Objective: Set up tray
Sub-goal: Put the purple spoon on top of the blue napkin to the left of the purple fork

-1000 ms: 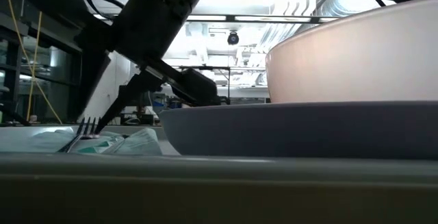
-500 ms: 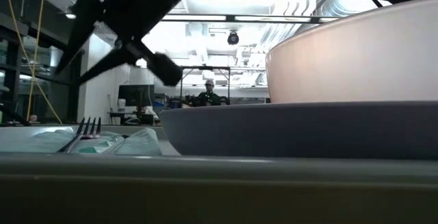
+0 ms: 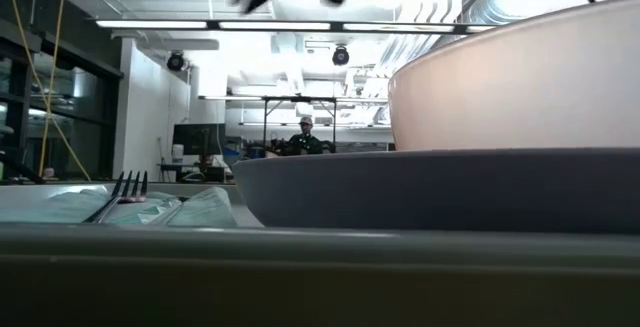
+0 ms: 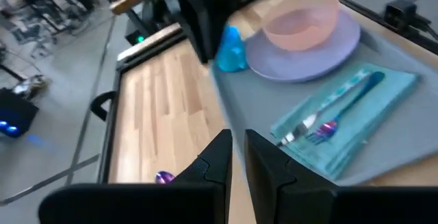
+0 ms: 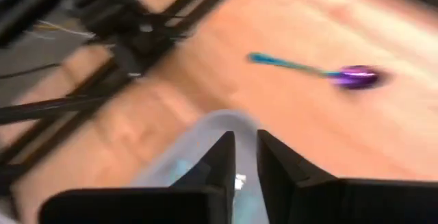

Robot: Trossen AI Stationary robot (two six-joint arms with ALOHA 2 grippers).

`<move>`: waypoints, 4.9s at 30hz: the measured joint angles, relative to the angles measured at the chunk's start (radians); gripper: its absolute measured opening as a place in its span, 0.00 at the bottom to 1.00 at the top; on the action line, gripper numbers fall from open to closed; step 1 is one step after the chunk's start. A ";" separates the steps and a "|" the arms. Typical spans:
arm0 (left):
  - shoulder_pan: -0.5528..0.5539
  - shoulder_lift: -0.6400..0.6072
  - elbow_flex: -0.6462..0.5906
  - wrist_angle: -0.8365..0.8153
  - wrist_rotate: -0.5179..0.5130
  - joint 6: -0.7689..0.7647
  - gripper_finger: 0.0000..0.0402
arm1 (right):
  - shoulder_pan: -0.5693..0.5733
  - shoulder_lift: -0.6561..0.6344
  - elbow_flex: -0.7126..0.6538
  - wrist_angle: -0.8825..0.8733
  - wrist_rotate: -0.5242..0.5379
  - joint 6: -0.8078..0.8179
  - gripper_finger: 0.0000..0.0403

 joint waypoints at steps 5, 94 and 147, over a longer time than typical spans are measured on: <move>0.000 -0.001 0.000 0.010 -0.071 -0.002 0.18 | -0.001 -0.132 0.000 -0.278 0.137 0.019 0.01; 0.832 1.404 0.072 0.434 0.246 -0.134 0.55 | 0.004 -0.802 -0.001 -0.698 0.198 -0.522 0.00; 0.852 0.768 0.069 0.174 0.235 -0.508 0.03 | -0.062 -0.836 -0.001 -0.698 0.278 -0.525 0.00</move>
